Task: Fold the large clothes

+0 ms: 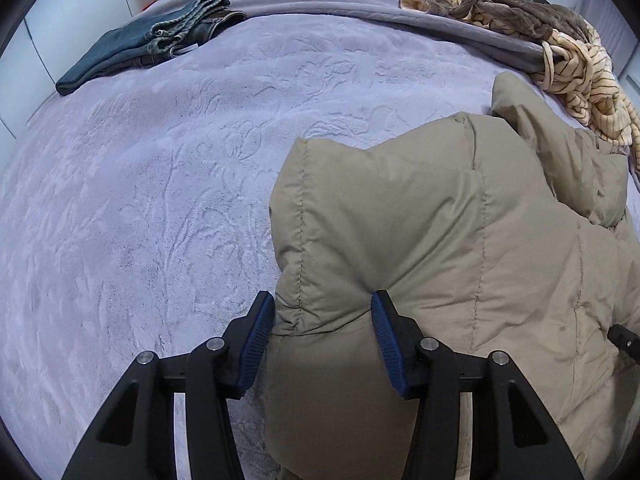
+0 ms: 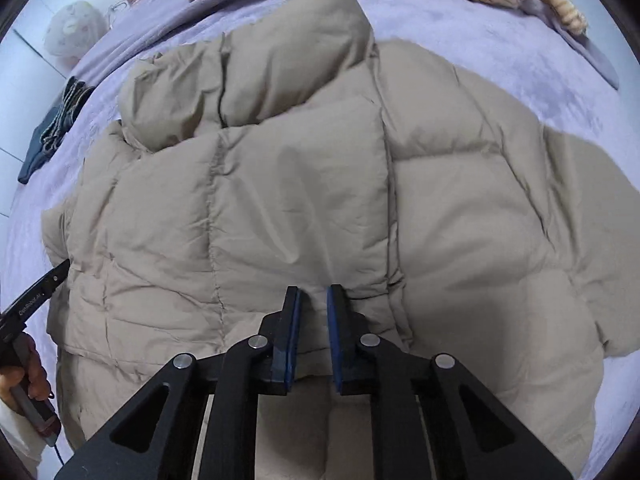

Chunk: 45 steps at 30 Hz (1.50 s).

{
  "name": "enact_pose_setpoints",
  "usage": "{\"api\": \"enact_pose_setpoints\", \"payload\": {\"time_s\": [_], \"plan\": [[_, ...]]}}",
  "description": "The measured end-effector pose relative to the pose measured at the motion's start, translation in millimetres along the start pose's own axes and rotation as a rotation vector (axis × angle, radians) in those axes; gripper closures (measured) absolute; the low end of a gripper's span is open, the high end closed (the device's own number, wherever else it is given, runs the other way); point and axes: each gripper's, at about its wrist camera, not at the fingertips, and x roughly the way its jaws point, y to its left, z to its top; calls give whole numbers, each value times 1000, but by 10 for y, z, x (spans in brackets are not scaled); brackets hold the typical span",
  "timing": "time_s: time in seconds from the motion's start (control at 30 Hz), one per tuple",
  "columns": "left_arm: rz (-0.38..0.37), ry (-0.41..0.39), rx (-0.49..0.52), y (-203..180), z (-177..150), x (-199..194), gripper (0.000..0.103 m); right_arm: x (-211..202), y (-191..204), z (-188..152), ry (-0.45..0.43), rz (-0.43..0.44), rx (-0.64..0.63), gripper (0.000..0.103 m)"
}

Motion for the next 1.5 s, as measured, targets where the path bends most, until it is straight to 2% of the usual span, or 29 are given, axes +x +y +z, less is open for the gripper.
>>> {"api": "enact_pose_setpoints", "payload": {"time_s": [0.17, 0.2, 0.23, 0.37, 0.47, 0.53, 0.6, 0.67, 0.7, 0.77, 0.97, 1.0, 1.2, 1.3, 1.4, 1.5], "plan": [[21, 13, 22, -26, 16, -37, 49, -161, -135, -164, -10, 19, 13, 94], [32, 16, 23, -31, 24, -81, 49, -220, -181, -174, -12, 29, 38, 93], [35, 16, 25, -35, 23, -139, 49, -287, -222, -190, -16, 38, 64, 88], [6, 8, 53, -36, -51, -439, 49, -568, -442, -249, -9, 126, 194, 86], [-14, 4, 86, -57, -173, -677, 49, -720, -501, -459, 17, 160, 242, 77], [-26, 4, 96, -76, -284, -843, 49, -806, -498, -591, 26, 170, 264, 67], [-49, 7, 100, -89, -391, -988, 49, -887, -482, -721, 36, 185, 289, 64], [-60, 14, 102, -110, -493, -1110, 25, -965, -476, -872, 44, 193, 311, 60], [-64, 3, 101, -117, -550, -1189, 10, -1006, -476, -948, 49, 195, 322, 57], [-75, -22, 117, -151, -642, -1320, 9, -1078, -457, -1075, 49, 197, 337, 54], [-131, 9, 171, -257, -821, -1517, 8, -1285, -470, -1387, 33, 203, 385, 43], [-142, 17, 179, -276, -841, -1539, 0, -1316, -466, -1428, 28, 204, 394, 41], [-199, 34, 256, -431, -985, -1708, 0, -1537, -449, -1634, -22, 221, 448, 23], [-201, 47, 289, -519, -1061, -1744, 0, -1622, -490, -1708, -43, 236, 464, 22], [-191, 61, 302, -621, -1125, -1752, 0, -1643, -597, -1760, -52, 247, 477, 15], [-179, 67, 311, -752, -1177, -1748, 0, -1620, -771, -1782, -55, 268, 499, 15]]}}
